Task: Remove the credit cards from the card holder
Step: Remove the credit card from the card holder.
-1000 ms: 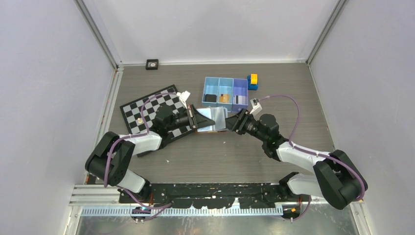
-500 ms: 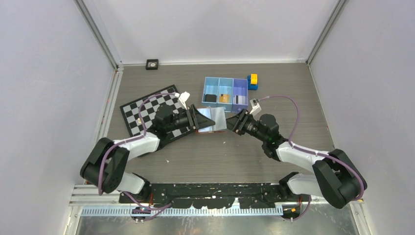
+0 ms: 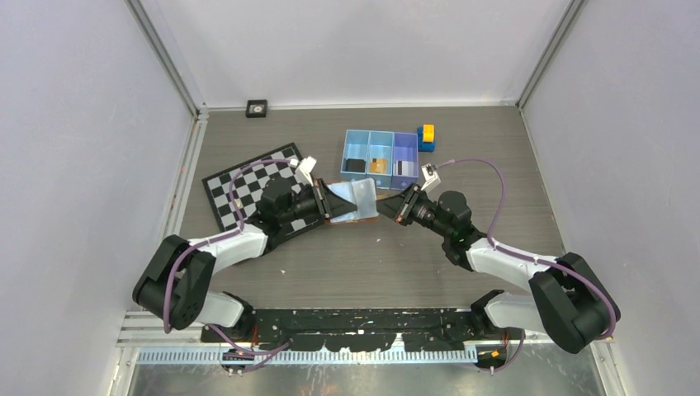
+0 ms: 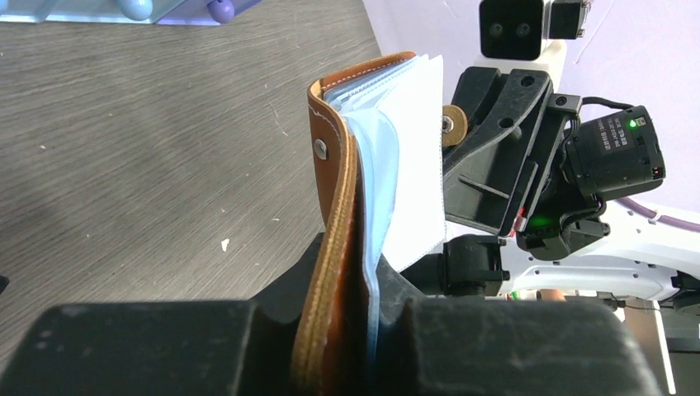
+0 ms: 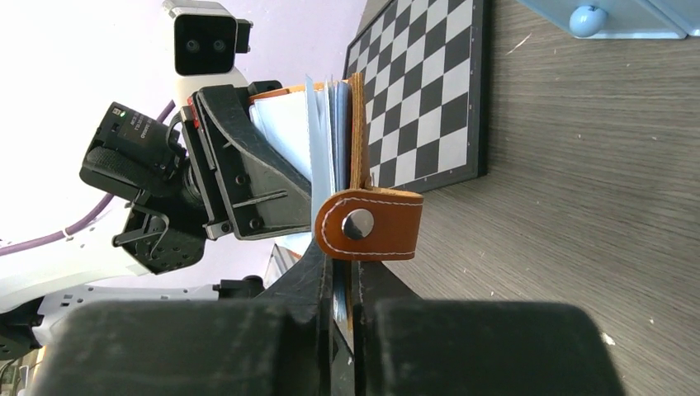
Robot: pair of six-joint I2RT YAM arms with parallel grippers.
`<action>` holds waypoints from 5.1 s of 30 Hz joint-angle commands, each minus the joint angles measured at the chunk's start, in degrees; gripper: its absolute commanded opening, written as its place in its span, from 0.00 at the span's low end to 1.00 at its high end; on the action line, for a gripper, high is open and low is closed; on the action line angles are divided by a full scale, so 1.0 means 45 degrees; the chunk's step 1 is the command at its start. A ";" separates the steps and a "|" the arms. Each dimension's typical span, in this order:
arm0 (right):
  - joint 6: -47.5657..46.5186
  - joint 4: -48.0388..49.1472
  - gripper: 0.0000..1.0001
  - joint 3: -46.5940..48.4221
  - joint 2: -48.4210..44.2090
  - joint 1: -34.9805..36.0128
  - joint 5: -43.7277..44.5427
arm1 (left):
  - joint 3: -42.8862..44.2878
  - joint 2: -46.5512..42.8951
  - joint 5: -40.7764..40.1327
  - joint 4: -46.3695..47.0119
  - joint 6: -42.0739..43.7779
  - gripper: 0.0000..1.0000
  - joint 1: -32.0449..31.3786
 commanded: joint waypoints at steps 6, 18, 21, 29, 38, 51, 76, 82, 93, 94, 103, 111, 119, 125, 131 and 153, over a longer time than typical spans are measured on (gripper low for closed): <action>0.0502 0.1487 0.32 0.0957 0.0742 0.0231 -0.1440 | -0.0259 -0.0019 0.0971 0.2328 -0.0690 0.05 -0.0100; 0.1334 0.3189 0.29 0.0742 0.1351 0.0197 -0.1910 | -0.0491 -0.0376 0.1136 0.2973 -0.0902 0.00 -0.0086; 0.0533 0.1905 0.20 0.0541 0.0245 0.0155 -0.1084 | -0.0419 -0.0519 0.0859 0.2237 -0.0496 0.02 -0.0066; -0.1439 -0.2474 0.01 0.1045 -0.1193 0.0181 0.1264 | -0.0379 -0.1793 -0.0041 -0.0346 0.1009 0.58 -0.0060; -0.2698 -0.4616 0.00 0.2109 -0.0705 0.1156 0.2537 | -0.0537 -0.1080 0.0267 0.0948 0.0560 0.70 -0.0275; -0.4497 -0.6648 0.01 0.3312 0.0322 0.2541 0.4234 | -0.0670 -0.0276 0.0529 0.2054 0.0228 0.75 -0.0265; -0.5124 -0.7456 0.04 0.3570 -0.0053 0.3278 0.5692 | 0.0093 0.1047 -0.0446 -0.0345 0.0674 0.79 -0.0242; -0.5067 -0.8030 0.04 0.4002 0.0426 0.3290 0.5975 | -0.0038 0.0555 -0.0675 -0.0457 0.0719 1.00 -0.0251; -0.5285 -0.8861 0.04 0.4896 0.1686 0.3540 0.6076 | -0.0357 0.0627 0.0302 0.1783 -0.0020 1.00 -0.0242; -0.5374 -0.8882 0.05 0.4975 0.1763 0.3710 0.6098 | -0.0322 0.0739 0.0233 0.1693 -0.0027 1.00 -0.0242; -0.6445 -0.9342 0.04 0.5738 0.2272 0.5429 0.8451 | 0.0186 0.1321 -0.0252 0.0162 0.0119 1.00 -0.0246; -0.6317 -0.9075 0.04 0.5292 0.1655 0.5553 0.8755 | 0.0247 0.1414 -0.0279 -0.0338 0.0145 0.60 0.0014; -0.5352 -0.6999 0.02 0.3998 0.0563 0.4451 0.6207 | -0.0327 0.1803 0.0801 0.2241 -0.1017 0.25 0.0631; -0.3723 -0.4619 0.18 0.2912 0.0641 0.2832 0.2390 | -0.0663 0.1694 0.1004 0.3410 -0.1427 0.03 0.0876; -0.2856 -0.3592 0.48 0.2288 0.0303 0.1842 0.1431 | -0.0634 0.1614 0.0857 0.2747 -0.1317 0.00 0.1126; -0.2811 -0.3425 0.28 0.1851 -0.0768 0.1557 0.1643 | -0.0562 0.1571 0.0685 0.1812 -0.1123 0.00 0.1381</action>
